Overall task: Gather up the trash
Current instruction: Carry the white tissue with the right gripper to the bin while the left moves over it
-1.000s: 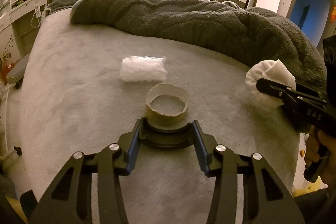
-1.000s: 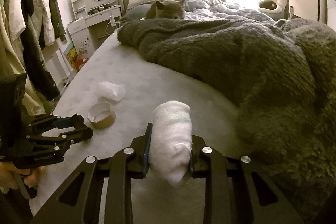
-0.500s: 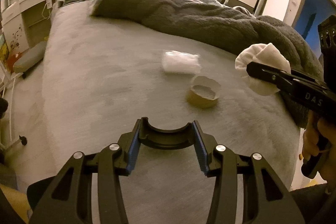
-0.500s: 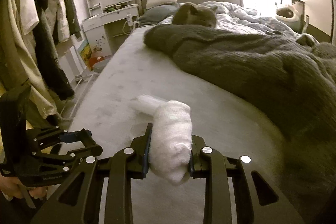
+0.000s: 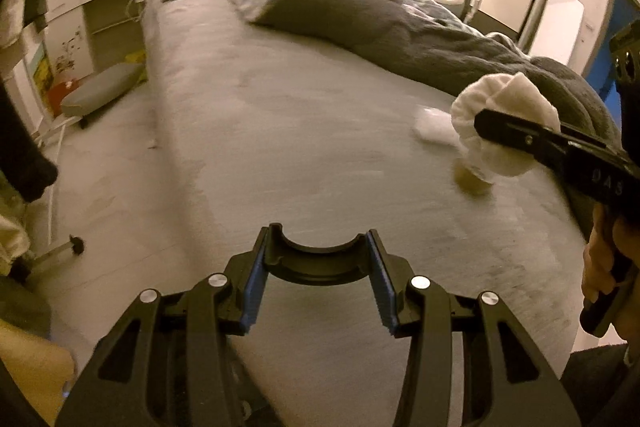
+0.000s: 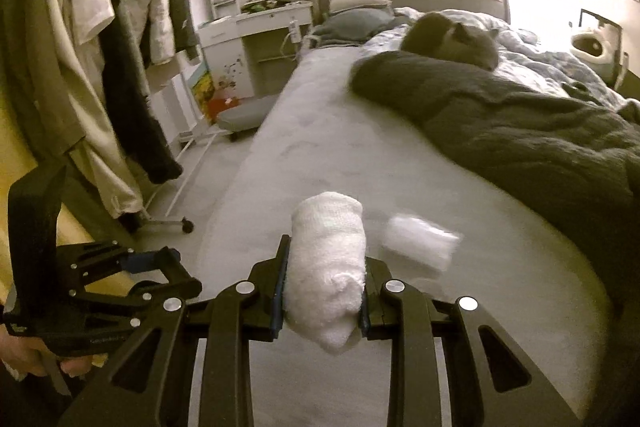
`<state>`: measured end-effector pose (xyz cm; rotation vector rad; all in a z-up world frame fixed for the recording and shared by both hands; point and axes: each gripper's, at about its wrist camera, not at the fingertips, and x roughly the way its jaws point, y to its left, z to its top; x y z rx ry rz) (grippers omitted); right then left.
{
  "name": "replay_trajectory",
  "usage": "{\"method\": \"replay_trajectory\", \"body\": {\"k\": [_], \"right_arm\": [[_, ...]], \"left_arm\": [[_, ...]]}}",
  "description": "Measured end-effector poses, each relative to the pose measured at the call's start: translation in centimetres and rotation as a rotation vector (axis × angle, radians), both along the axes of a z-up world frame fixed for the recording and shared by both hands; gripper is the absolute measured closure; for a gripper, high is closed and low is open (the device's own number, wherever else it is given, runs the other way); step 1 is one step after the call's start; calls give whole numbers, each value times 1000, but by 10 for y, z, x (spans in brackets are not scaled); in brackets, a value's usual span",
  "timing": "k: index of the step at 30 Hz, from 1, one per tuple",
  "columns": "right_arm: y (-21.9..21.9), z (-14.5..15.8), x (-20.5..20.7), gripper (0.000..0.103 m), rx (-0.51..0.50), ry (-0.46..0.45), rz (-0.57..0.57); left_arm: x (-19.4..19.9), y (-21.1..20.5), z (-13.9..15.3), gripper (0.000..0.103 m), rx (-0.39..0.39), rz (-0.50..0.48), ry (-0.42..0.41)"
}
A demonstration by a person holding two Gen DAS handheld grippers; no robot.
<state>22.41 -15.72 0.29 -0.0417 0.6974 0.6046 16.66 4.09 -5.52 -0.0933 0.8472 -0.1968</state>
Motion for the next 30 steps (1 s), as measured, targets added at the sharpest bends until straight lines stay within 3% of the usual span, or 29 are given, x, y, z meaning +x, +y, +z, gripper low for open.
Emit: {"method": "replay_trajectory", "body": {"k": [17, 30], "right_arm": [[110, -12, -14, 75, -16, 68, 183], [189, -32, -27, 75, 14, 208, 323]], "left_arm": [[-20, 120, -38, 54, -34, 193, 227], [-43, 168, -75, 53, -11, 220, 373]]}}
